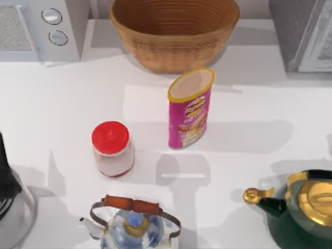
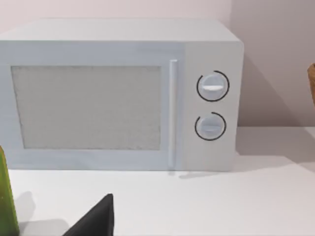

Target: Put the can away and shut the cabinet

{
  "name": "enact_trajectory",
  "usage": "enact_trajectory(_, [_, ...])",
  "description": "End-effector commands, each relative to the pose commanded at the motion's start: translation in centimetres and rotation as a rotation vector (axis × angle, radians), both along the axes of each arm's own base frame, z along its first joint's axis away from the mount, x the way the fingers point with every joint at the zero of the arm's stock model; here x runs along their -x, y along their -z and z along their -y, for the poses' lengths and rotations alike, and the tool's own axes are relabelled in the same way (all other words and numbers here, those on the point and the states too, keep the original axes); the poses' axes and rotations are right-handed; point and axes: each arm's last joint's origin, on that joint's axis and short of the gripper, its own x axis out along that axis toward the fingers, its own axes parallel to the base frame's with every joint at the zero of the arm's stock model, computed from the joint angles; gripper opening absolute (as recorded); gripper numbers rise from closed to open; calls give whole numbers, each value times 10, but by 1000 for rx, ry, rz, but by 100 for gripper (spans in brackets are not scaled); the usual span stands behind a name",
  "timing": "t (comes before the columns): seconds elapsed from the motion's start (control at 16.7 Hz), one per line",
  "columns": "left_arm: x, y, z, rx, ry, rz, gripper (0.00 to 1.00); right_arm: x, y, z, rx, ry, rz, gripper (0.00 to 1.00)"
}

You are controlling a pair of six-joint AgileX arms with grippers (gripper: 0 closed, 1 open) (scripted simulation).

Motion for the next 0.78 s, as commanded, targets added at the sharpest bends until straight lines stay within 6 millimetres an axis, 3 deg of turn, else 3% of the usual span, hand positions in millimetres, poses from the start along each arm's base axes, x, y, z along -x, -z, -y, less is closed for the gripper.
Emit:
enact_trajectory(0.36, [0,0,0,0,0,0,100,-1,0,-1,1,-4,0,100])
enact_trajectory(0.78, [0,0,0,0,0,0,100,-31,26,-2,-1,-1,-3,100])
